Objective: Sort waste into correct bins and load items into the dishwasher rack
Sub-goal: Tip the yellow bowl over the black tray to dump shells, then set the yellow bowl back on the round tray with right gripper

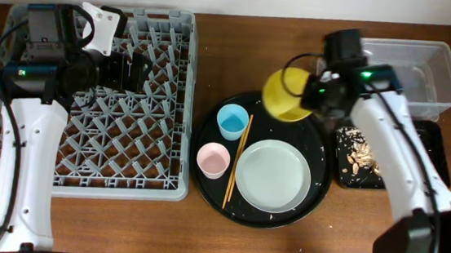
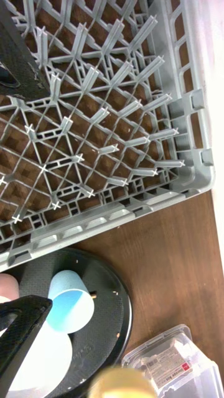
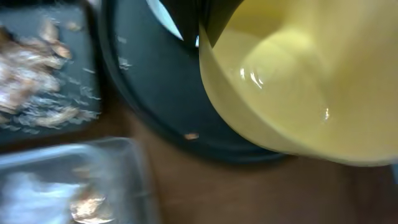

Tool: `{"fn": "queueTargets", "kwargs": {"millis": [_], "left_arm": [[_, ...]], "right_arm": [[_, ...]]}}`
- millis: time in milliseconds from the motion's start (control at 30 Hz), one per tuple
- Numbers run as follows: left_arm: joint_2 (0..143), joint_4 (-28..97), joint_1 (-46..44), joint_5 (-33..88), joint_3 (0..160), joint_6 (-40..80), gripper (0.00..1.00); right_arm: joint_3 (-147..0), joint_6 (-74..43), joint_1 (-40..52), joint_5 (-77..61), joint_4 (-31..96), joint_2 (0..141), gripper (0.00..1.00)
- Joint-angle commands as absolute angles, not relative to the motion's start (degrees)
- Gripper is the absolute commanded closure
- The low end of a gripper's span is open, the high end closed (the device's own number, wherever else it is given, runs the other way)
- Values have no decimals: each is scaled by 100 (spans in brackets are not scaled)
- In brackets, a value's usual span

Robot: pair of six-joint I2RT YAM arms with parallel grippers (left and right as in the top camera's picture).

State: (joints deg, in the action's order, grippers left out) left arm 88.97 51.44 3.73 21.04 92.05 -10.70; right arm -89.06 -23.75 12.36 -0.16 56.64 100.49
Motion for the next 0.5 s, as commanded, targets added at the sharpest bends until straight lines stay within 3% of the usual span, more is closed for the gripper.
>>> {"fn": "queueTargets", "kwargs": {"millis": [0, 300, 333, 367, 467], "left_arm": [[8914, 5151, 392, 2165, 9290, -1013, 1], [8914, 5151, 392, 2165, 9290, -1013, 1], [8914, 5153, 392, 2165, 9290, -1013, 1], [8914, 5151, 392, 2165, 9290, -1013, 1], [8914, 5153, 392, 2165, 9290, -1013, 0]], "right_arm": [[-8720, -2272, 1380, -276, 5476, 10545, 96], [-8705, -2294, 1177, 113, 5422, 11299, 95], [-8705, -2294, 1111, 110, 5428, 11299, 90], [-8709, -2292, 1031, 62, 5417, 11297, 66], [-8969, -2265, 974, -491, 5660, 11233, 57]]}}
